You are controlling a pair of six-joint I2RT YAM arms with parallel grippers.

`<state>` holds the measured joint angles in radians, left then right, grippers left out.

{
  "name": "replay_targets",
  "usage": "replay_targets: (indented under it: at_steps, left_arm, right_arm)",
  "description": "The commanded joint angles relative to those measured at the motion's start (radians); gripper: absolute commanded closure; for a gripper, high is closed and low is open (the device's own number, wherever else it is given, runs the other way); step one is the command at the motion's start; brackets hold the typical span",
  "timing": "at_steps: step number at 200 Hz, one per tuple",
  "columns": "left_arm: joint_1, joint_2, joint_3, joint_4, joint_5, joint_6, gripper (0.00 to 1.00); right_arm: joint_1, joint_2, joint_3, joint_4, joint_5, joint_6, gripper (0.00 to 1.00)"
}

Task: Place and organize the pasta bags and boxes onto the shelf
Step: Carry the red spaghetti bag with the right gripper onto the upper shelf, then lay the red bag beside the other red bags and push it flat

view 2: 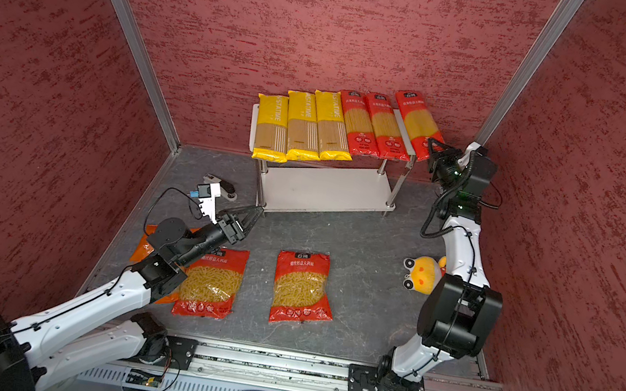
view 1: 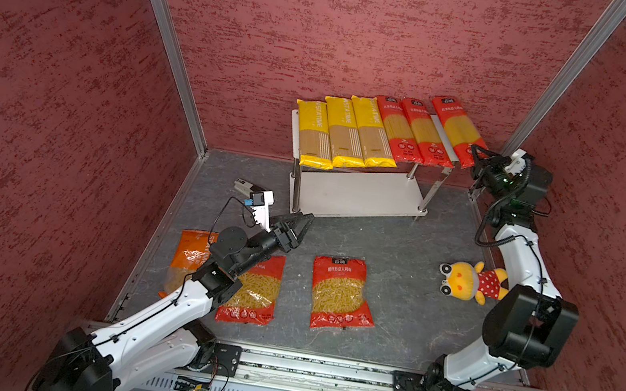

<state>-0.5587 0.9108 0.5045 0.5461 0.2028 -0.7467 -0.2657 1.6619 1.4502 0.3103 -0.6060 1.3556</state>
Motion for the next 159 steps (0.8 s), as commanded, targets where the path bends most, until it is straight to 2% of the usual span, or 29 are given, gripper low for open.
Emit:
replay_targets:
  at_steps: [1, 91, 117, 159]
  left_arm:
    - [-0.007, 0.003, 0.003, 0.006, -0.009, 0.011, 0.33]
    - [-0.025, 0.024, 0.008, 0.020, -0.016, 0.015, 0.33]
    - [-0.027, 0.024, 0.005, 0.017, -0.018, 0.017, 0.33]
    - [-0.029, 0.029, 0.005, 0.021, -0.019, 0.017, 0.33]
  right_arm:
    - [-0.001, -0.034, 0.080, 0.181, -0.020, 0.049, 1.00]
    - [0.067, -0.024, 0.019, 0.147, -0.041, 0.057, 1.00]
    - [0.095, -0.051, -0.034, 0.203, -0.063, 0.108, 1.00]
    - [0.098, -0.091, -0.084, 0.173, -0.065, 0.090, 1.00]
